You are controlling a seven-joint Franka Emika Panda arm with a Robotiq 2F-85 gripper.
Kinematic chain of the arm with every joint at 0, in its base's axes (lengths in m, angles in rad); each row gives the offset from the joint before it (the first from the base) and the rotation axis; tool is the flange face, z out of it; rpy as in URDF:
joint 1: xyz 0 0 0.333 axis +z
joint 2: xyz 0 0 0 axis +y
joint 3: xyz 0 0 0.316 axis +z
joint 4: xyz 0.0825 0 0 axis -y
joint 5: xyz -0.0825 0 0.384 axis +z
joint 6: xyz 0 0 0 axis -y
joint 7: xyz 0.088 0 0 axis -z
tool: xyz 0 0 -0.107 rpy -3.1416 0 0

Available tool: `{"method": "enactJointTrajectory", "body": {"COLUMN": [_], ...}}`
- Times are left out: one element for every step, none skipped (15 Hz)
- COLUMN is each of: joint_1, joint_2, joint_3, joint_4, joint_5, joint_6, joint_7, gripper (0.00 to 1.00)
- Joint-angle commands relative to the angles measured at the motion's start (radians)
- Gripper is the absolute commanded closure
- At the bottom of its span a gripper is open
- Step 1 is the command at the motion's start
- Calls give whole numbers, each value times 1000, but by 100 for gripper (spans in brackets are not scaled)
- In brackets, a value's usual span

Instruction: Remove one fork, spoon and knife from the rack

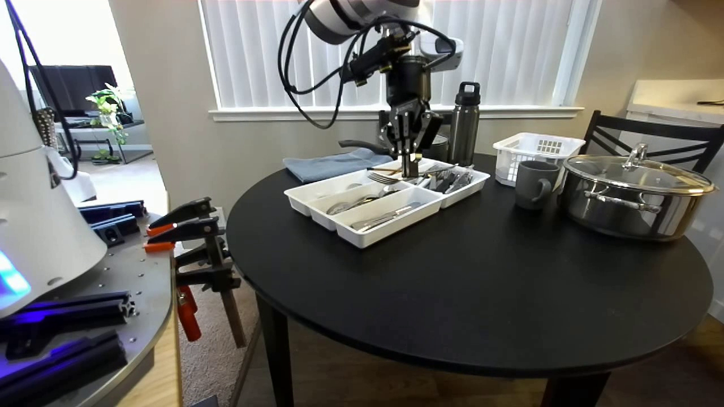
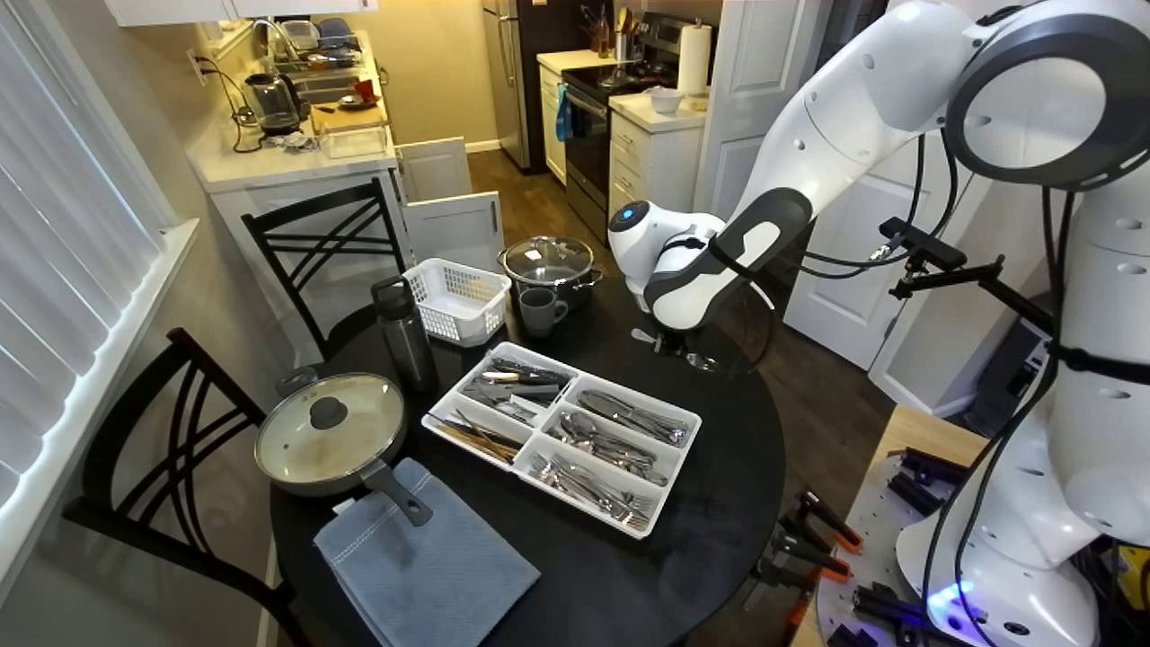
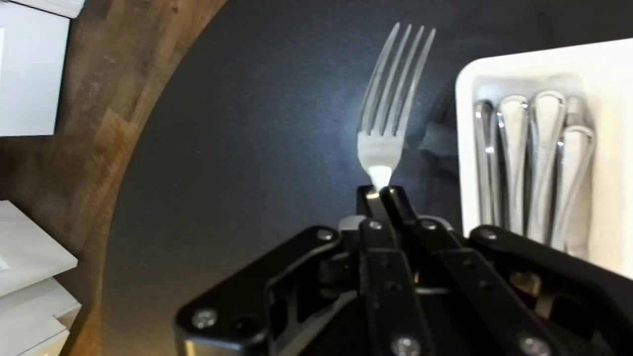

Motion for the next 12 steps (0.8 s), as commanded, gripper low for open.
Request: {"method": "enactJointTrajectory", "body": {"joint_1": [-37,-30,-28,-19,-10,-2,8,18,31,44,53,61], "joint_2": [51,80,103,129,151,171,190,206,220,233,243,256], "joint_3": [-17,-24,-24,-27,-26,-26,-30,-35,-42,-52,-58,-64], "joint_4": [-16,-11,-5,2,10,17,25,35,44,55,64,75], "joint_5": [-81,-111,-127,-148,-161,-169,-182,-191,-204,-220,-234,-242], "joint_6": [58,69,77,89,101,120,146,166,187,206,214,223], "joint_7": [23,38,38,44,48,57,76,91,108,128,141,153], "gripper": [98,98,98,98,98,98,98,98,98,98,98,98]}}
